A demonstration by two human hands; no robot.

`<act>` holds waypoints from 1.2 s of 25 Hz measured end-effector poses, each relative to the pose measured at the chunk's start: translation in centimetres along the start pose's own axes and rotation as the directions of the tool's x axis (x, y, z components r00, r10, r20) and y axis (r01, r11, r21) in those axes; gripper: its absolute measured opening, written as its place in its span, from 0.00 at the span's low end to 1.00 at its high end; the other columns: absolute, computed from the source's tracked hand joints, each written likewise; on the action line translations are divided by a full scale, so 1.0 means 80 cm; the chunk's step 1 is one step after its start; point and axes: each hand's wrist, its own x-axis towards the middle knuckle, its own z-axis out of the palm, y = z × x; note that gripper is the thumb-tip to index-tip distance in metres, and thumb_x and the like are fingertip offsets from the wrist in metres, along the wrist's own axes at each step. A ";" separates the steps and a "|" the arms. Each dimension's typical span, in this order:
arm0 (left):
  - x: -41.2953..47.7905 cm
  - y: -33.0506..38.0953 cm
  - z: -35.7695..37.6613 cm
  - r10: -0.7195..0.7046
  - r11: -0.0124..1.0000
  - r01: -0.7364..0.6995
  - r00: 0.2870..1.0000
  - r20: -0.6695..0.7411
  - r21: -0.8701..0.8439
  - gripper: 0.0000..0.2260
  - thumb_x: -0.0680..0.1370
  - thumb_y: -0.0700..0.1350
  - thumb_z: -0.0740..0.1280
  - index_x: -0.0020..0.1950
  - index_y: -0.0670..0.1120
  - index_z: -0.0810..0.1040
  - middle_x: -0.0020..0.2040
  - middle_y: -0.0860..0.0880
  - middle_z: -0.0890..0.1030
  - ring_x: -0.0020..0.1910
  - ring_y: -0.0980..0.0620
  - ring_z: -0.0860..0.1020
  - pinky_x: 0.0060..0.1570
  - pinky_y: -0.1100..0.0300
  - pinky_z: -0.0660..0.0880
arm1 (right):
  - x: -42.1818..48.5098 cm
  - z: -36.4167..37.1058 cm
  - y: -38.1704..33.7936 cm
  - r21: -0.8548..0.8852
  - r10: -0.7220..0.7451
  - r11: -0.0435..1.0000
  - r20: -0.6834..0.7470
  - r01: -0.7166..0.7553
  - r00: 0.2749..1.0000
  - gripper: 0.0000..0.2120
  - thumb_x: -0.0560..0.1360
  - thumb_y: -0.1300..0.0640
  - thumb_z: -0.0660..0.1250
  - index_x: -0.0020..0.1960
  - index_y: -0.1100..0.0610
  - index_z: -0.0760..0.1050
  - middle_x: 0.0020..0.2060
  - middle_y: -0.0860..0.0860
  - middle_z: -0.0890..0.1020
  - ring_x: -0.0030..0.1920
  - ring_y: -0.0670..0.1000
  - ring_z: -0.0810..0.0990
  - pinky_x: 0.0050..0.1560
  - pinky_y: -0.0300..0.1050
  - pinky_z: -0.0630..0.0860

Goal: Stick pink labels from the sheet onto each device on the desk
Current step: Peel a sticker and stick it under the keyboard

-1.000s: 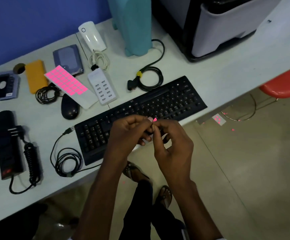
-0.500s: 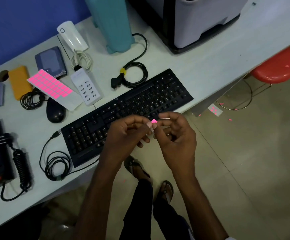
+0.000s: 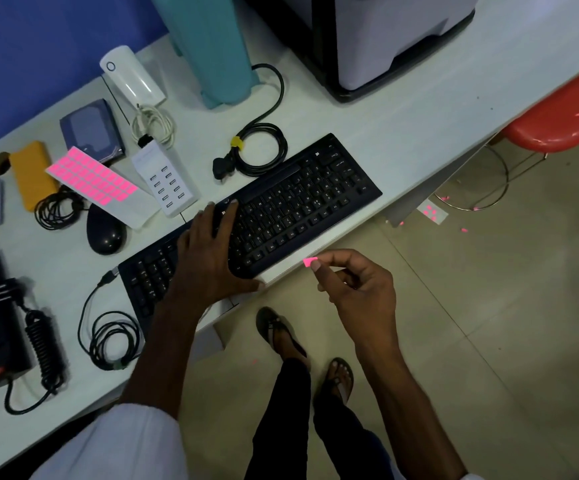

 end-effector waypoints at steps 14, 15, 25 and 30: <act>0.073 -0.032 -0.165 0.186 0.937 -0.056 0.915 0.357 -0.345 0.31 0.67 0.51 0.75 0.69 0.61 0.70 0.64 0.52 0.78 0.64 0.53 0.76 0.57 0.66 0.71 | 0.049 0.087 -0.010 0.051 -0.068 0.997 0.074 0.064 0.995 0.02 0.75 0.58 0.76 0.47 0.56 0.85 0.42 0.50 0.87 0.36 0.51 0.79 0.37 0.38 0.75; 0.075 -0.035 -0.168 0.190 0.947 -0.095 0.936 0.296 -0.307 0.30 0.68 0.51 0.74 0.70 0.61 0.72 0.62 0.52 0.80 0.62 0.53 0.78 0.59 0.63 0.72 | 0.060 0.099 -0.011 0.049 -0.089 0.995 0.074 0.086 0.993 0.03 0.75 0.58 0.76 0.48 0.56 0.85 0.42 0.50 0.87 0.36 0.49 0.79 0.37 0.38 0.75; 0.098 -0.069 -0.168 0.232 0.947 -0.255 0.964 -0.129 -0.198 0.24 0.78 0.42 0.72 0.73 0.50 0.73 0.58 0.54 0.79 0.55 0.57 0.76 0.56 0.64 0.69 | 0.145 0.194 -0.015 0.174 -0.235 0.955 -0.059 0.242 0.970 0.05 0.75 0.65 0.74 0.50 0.61 0.85 0.41 0.57 0.87 0.38 0.52 0.84 0.45 0.44 0.82; 0.115 -0.078 -0.166 0.247 0.944 -0.271 0.959 -0.139 -0.187 0.23 0.78 0.41 0.71 0.73 0.49 0.73 0.57 0.55 0.77 0.55 0.57 0.75 0.57 0.64 0.69 | 0.160 0.213 -0.017 0.174 -0.269 0.946 -0.050 0.274 0.962 0.04 0.74 0.65 0.74 0.49 0.61 0.86 0.40 0.60 0.86 0.39 0.53 0.84 0.44 0.44 0.82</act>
